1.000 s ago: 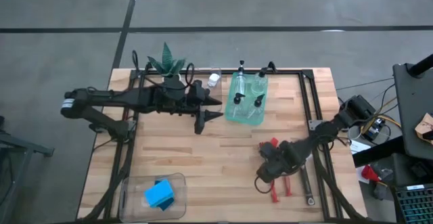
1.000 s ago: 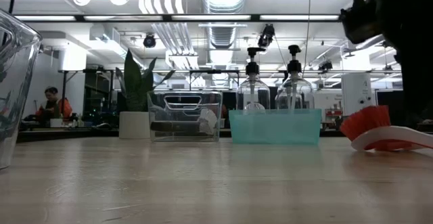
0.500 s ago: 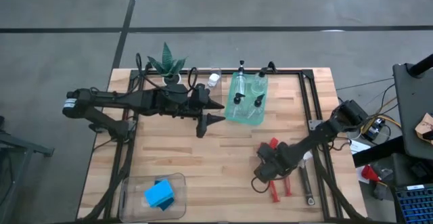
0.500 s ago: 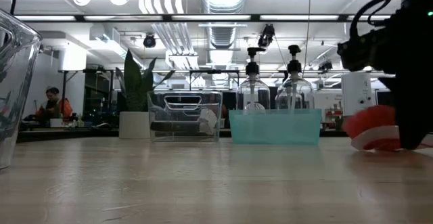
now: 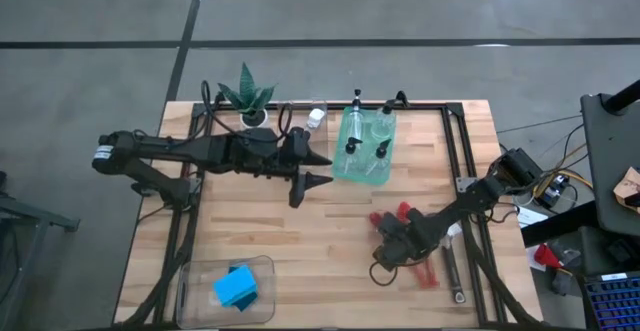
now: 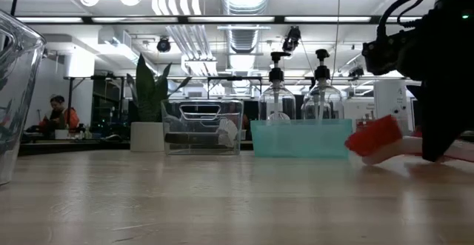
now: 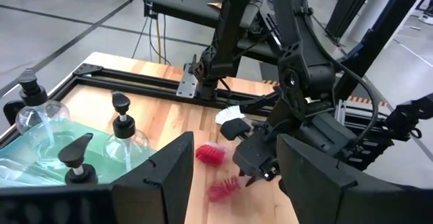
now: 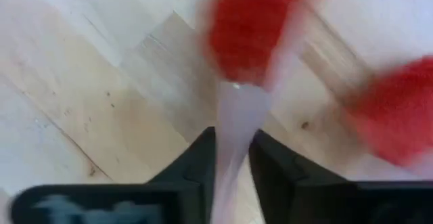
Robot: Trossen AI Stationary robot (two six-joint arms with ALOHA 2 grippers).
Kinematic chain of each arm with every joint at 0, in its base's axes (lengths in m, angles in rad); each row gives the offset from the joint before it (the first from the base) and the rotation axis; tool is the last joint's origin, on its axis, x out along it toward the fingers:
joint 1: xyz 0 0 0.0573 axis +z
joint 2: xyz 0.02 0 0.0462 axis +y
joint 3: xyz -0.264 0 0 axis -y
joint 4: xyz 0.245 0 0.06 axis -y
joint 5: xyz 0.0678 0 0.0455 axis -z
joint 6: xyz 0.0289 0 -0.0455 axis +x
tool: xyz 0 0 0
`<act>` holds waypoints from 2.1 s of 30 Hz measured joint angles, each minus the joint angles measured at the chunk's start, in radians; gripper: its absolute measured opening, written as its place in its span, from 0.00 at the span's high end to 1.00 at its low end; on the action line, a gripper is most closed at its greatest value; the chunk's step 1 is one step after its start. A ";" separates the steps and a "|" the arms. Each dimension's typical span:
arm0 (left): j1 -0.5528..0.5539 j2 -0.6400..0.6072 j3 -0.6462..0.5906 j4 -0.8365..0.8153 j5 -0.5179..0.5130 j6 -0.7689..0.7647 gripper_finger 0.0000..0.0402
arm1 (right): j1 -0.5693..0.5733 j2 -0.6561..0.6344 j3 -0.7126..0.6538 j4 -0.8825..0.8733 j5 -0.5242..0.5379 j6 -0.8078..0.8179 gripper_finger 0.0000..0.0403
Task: Pick & Place Kitchen Sink Supplies
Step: Put the red dish brush into the top transparent bin
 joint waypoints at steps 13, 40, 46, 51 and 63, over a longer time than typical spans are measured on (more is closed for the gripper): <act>-0.059 0.000 -0.080 0.052 0.000 0.006 0.49 | 0.000 -0.026 0.061 0.037 0.043 -0.140 0.90; -0.285 0.015 -0.496 0.829 -0.209 0.088 0.50 | 0.064 -0.335 0.114 0.766 0.536 -1.041 0.90; -0.286 0.050 -0.530 0.955 -0.206 0.103 0.50 | 0.053 -0.299 0.114 0.947 0.537 -1.207 0.89; -0.286 0.102 -0.516 0.992 -0.197 0.111 0.49 | 0.029 -0.293 0.114 1.019 0.528 -1.258 0.89; -0.286 0.229 -0.379 0.993 -0.180 0.153 0.50 | -0.031 -0.284 0.112 1.074 0.432 -1.263 0.89</act>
